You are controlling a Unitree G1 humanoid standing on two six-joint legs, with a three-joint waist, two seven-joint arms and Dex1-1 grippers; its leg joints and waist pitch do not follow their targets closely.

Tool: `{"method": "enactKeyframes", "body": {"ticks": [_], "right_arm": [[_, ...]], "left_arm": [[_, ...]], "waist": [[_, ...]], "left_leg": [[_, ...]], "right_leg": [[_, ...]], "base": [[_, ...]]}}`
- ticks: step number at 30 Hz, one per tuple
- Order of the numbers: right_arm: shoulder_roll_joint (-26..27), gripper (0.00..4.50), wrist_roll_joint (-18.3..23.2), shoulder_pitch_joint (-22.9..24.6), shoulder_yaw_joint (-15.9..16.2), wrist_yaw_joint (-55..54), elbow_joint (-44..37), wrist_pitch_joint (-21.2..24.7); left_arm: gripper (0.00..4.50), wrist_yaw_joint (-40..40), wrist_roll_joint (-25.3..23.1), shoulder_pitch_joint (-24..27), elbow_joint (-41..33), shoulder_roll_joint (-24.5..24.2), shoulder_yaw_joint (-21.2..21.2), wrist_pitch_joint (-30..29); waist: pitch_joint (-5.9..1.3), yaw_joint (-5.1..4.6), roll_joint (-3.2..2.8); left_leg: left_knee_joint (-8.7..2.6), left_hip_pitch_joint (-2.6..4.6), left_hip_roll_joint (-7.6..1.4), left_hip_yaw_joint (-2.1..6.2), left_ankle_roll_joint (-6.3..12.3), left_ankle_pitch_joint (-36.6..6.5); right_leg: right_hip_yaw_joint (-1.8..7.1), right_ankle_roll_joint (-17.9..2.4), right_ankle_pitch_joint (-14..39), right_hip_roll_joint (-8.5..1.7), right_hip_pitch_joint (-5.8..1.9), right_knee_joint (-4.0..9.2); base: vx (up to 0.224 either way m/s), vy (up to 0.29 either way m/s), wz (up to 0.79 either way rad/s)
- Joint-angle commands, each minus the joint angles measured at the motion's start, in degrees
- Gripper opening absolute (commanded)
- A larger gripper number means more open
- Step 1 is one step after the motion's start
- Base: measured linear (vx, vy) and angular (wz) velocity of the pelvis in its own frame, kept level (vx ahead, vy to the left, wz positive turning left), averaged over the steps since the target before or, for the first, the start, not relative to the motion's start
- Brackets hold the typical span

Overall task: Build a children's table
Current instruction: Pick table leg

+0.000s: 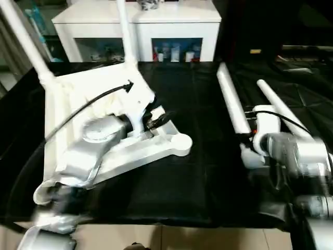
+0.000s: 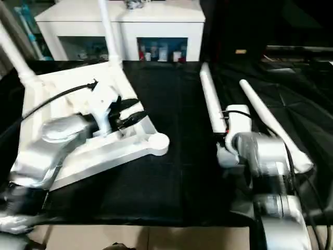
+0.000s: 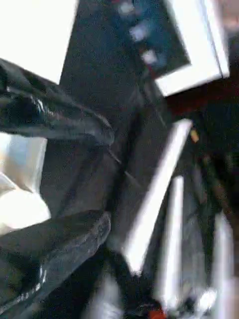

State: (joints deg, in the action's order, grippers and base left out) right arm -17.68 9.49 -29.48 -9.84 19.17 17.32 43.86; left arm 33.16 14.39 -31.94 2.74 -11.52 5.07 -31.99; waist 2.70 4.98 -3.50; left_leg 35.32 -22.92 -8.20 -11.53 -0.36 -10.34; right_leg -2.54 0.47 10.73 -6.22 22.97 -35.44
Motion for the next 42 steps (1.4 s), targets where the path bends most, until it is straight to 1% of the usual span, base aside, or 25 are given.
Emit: {"method": "enactKeyframes", "body": {"ticks": [1,2,3,5,7,9,10,12,13,14,15,19,21,22,23,24,28,29,30,34,36,37,38,39,42], "right_arm": [[1.6,1.86,3.6,1.6,-0.2,5.1,-7.4,-7.8],[1.6,1.86,3.7,1.7,-0.2,5.2,-7.6,-7.9],[2.7,1.86,5.9,3.4,0.0,8.2,-11.7,-8.9],[3.5,1.86,8.2,4.8,0.7,11.3,-15.9,-9.1],[4.0,1.86,10.5,6.1,2.4,14.7,-20.1,-8.9],[4.9,1.86,12.0,6.2,2.9,16.0,-21.8,-8.7],[5.2,1.86,12.6,6.2,3.2,16.6,-22.4,-9.4],[5.6,1.86,13.3,6.4,3.8,16.9,-22.8,-11.0],[5.7,1.86,13.7,6.6,4.8,18.0,-23.2,-12.4],[5.7,1.86,13.7,6.6,4.8,18.0,-23.3,-12.4],[5.7,1.86,14.0,6.9,5.3,19.1,-23.8,-12.8],[5.6,1.86,14.5,7.4,5.8,20.6,-25.0,-12.8],[5.4,1.86,14.5,7.6,6.0,20.9,-25.3,-12.8],[5.1,1.86,14.4,7.6,6.3,20.8,-25.4,-12.7],[5.0,1.86,14.3,7.6,6.4,20.7,-25.4,-12.8],[4.8,1.86,14.3,7.5,6.4,20.7,-25.3,-12.8],[3.8,1.86,14.6,7.3,6.9,21.6,-24.3,-13.4],[3.6,1.86,14.6,7.3,7.1,22.0,-24.2,-13.5],[3.2,1.86,14.5,7.2,7.5,22.7,-23.7,-13.5],[2.7,1.86,14.1,6.8,8.0,24.0,-22.7,-13.6],[2.3,1.86,14.0,6.7,8.4,24.4,-22.3,-13.6],[2.2,1.86,14.1,6.6,8.5,24.6,-22.2,-13.5],[2.1,1.86,14.1,6.6,8.6,24.7,-22.1,-13.6],[1.9,1.86,14.1,6.5,8.7,24.7,-21.9,-13.6],[1.6,1.86,14.0,6.4,9.0,24.8,-21.6,-13.8]], "left_arm": [[2.86,-1.7,9.0,-3.0,0.9,4.2,-5.2,-6.3],[2.86,-1.7,9.3,-3.1,0.9,4.4,-5.3,-6.3],[2.95,-2.3,13.2,-4.4,1.7,6.9,-7.6,-7.5],[3.04,-3.3,15.7,-6.4,3.2,8.5,-9.4,-9.0],[3.36,-3.5,18.8,-9.5,5.9,10.0,-11.7,-10.8],[3.39,-3.7,19.4,-11.6,8.1,10.3,-12.7,-11.4],[3.45,-3.7,19.5,-12.5,9.1,10.6,-13.4,-11.4],[3.57,-4.6,19.1,-13.8,10.5,11.1,-14.8,-11.3],[3.78,-5.7,19.2,-15.0,12.7,11.3,-16.5,-10.9],[3.82,-5.7,19.2,-15.0,12.8,11.3,-16.5,-10.8],[3.82,-6.5,20.1,-15.6,14.1,11.2,-17.2,-10.7],[4.18,-6.9,21.7,-16.4,15.3,10.9,-18.0,-10.8],[4.40,-7.5,21.1,-16.7,16.1,10.5,-18.0,-10.5],[4.40,-7.3,21.5,-17.2,17.2,10.5,-18.7,-10.5],[4.40,-7.1,21.5,-17.4,17.5,10.5,-19.0,-10.5],[4.50,-7.0,21.8,-17.6,17.7,10.6,-19.4,-10.6],[4.50,-7.1,22.8,-18.8,18.3,10.2,-20.9,-11.3],[4.33,-7.1,23.4,-18.9,18.2,10.1,-21.2,-11.6],[4.23,-7.0,24.2,-19.1,17.9,10.0,-21.5,-12.2],[4.02,-6.5,24.8,-19.1,17.8,9.2,-21.1,-13.2],[3.77,-5.5,24.7,-18.9,17.4,8.8,-20.4,-13.8],[3.73,-5.0,24.7,-18.8,17.2,8.7,-20.1,-14.0],[3.73,-4.7,24.8,-18.8,17.1,8.6,-20.0,-14.2],[3.58,-4.5,24.9,-18.9,17.1,8.5,-20.0,-14.5],[3.39,-4.4,25.4,-19.2,17.3,8.0,-20.5,-15.1]], "waist": [[-4.35,-0.01,0.53],[-4.38,0.18,0.50],[-4.42,0.18,0.16],[-4.35,0.12,0.49],[-4.20,0.15,0.32],[-4.09,0.08,0.30],[-4.03,0.03,0.29],[-3.99,-0.01,0.17],[-4.11,-0.02,0.23],[-4.11,-0.04,0.21],[-4.14,-0.09,0.28],[-4.32,0.17,0.18],[-4.31,0.13,0.00],[-4.20,0.02,-0.10],[-4.25,0.05,-0.10],[-4.15,0.01,0.08],[-4.10,0.13,0.40],[-4.12,0.18,0.33],[-4.08,0.17,0.58],[-4.01,0.23,0.48],[-3.96,0.22,0.51],[-3.94,0.24,0.56],[-3.93,0.24,0.43],[-3.92,0.18,0.46],[-3.93,0.20,0.37]], "left_leg": [[-4.24,1.65,-3.75,1.86,-1.50,-12.6],[-4.21,1.48,-3.74,2.05,-0.62,-11.7],[-4.02,1.33,-3.72,2.01,1.28,-10.1],[-3.98,1.08,-3.75,2.13,3.71,-8.6],[-3.84,1.23,-3.63,2.01,5.07,-8.8],[-4.10,1.23,-3.83,2.27,4.92,-9.5],[-4.12,1.43,-3.80,2.13,4.46,-10.3],[-4.35,1.45,-3.94,2.22,3.40,-11.1],[-4.41,1.52,-3.97,2.34,2.90,-11.1],[-4.35,1.46,-3.89,2.26,2.85,-11.1],[-4.44,1.41,-3.91,2.38,2.93,-10.9],[-4.18,1.21,-3.91,2.35,4.14,-8.3],[-4.20,1.27,-3.95,2.35,4.32,-8.3],[-4.29,1.33,-3.89,2.29,4.12,-9.2],[-4.29,1.40,-3.93,2.34,3.87,-9.4],[-4.39,1.29,-3.94,2.36,3.60,-9.8],[-4.38,1.29,-3.92,2.34,3.33,-10.3],[-4.40,1.28,-3.97,2.37,3.36,-10.1],[-4.40,1.23,-3.97,2.34,3.45,-10.1],[-4.41,1.23,-4.03,2.35,3.90,-10.0],[-4.44,1.23,-4.00,2.32,3.79,-10.2],[-4.47,1.28,-4.01,2.30,3.68,-10.4],[-4.51,1.28,-4.06,2.37,3.55,-10.4],[-4.53,1.31,-4.04,2.34,3.31,-10.5],[-4.55,1.26,-4.05,2.38,3.28,-10.5]], "right_leg": [[1.75,-13.7,3.5,-2.73,-2.71,3.46],[1.67,-14.2,2.8,-2.74,-2.80,3.47],[1.62,-15.1,1.4,-2.59,-2.78,3.22],[1.48,-15.2,1.2,-2.44,-2.88,3.38],[1.45,-14.5,4.6,-2.42,-2.77,3.81],[1.39,-13.6,7.4,-2.40,-2.68,4.10],[1.45,-13.2,9.2,-2.32,-2.41,4.40],[1.47,-12.8,10.4,-2.32,-2.27,4.54],[1.44,-12.6,10.0,-2.32,-2.46,4.43],[1.45,-12.5,9.7,-2.28,-2.38,4.44],[1.41,-12.4,8.8,-2.25,-2.54,4.34],[1.43,-13.1,4.9,-2.48,-2.60,3.95],[1.39,-13.3,4.8,-2.42,-2.50,3.98],[1.37,-13.2,6.1,-2.37,-2.43,4.23],[1.36,-13.1,6.3,-2.43,-2.49,4.18],[1.38,-13.1,6.7,-2.44,-2.58,4.23],[1.44,-12.8,8.1,-2.62,-2.63,4.35],[1.45,-12.8,8.1,-2.66,-2.65,4.30],[1.44,-12.8,8.2,-2.66,-2.59,4.36],[1.46,-13.0,8.4,-2.64,-2.49,4.32],[1.49,-12.9,9.1,-2.64,-2.47,4.40],[1.51,-12.8,9.6,-2.67,-2.43,4.45],[1.51,-12.8,9.8,-2.70,-2.44,4.40],[1.49,-12.7,9.9,-2.62,-2.41,4.47],[1.52,-12.9,8.9,-2.61,-2.44,4.37]], "base": [[0.000,0.000,0.00],[0.000,0.000,0.00],[0.000,0.000,0.00],[0.000,0.000,0.00],[0.000,0.000,0.00],[0.000,0.000,0.00],[0.000,0.000,0.00],[0.000,0.000,0.00],[0.000,0.000,0.00],[0.000,0.000,0.00],[0.000,0.000,0.00],[0.000,0.000,0.00],[0.000,0.000,0.00],[0.000,0.000,0.00],[0.000,0.000,0.00],[0.000,0.000,0.00],[0.000,0.000,0.00],[0.000,0.000,0.00],[0.000,0.000,0.00],[0.000,0.000,0.00],[0.000,0.000,0.00],[0.000,0.000,0.00],[0.000,0.000,0.00],[0.000,0.000,0.00],[0.000,0.000,0.00]]}}
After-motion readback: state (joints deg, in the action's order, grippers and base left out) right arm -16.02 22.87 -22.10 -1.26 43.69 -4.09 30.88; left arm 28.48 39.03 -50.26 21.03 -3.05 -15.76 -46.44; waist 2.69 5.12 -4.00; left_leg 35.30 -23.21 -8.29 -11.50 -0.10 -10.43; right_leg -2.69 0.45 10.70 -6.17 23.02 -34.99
